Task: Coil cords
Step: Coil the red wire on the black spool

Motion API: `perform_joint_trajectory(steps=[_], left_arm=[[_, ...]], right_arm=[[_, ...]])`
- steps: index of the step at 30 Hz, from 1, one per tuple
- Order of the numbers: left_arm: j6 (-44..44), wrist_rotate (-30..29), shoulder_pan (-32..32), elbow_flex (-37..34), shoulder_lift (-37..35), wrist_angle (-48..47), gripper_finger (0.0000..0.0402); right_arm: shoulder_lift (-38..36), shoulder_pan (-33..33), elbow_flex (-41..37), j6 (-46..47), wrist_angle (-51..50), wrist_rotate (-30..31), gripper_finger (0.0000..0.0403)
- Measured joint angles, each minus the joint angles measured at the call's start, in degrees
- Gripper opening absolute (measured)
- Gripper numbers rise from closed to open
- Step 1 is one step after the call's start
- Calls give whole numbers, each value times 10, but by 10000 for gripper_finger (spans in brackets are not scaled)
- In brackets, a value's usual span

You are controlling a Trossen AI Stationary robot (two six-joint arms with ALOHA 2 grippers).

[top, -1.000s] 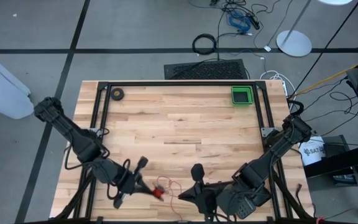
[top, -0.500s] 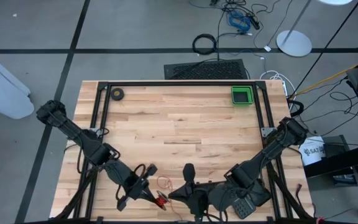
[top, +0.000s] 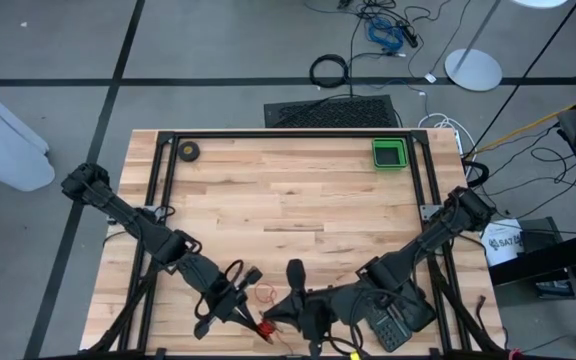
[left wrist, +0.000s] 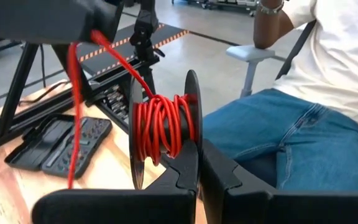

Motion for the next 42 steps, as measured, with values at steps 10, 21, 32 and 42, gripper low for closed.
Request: perform_joint_trajectory(steps=[10,21,32,42], left_arm=[[1,12,-1,0,0,9,6],[1,45,-2,-1,0,29,6],[69,57,-23,0,0,47,6],[107,9,-55,45,0,48,6]], right_arm=[[1,-30,0,55,-3,-89,0],[34,-58,1,82,3,-146,0],[34,-64,1,117,0,-199,20],[14,-55,1,131,-31,-201,91]])
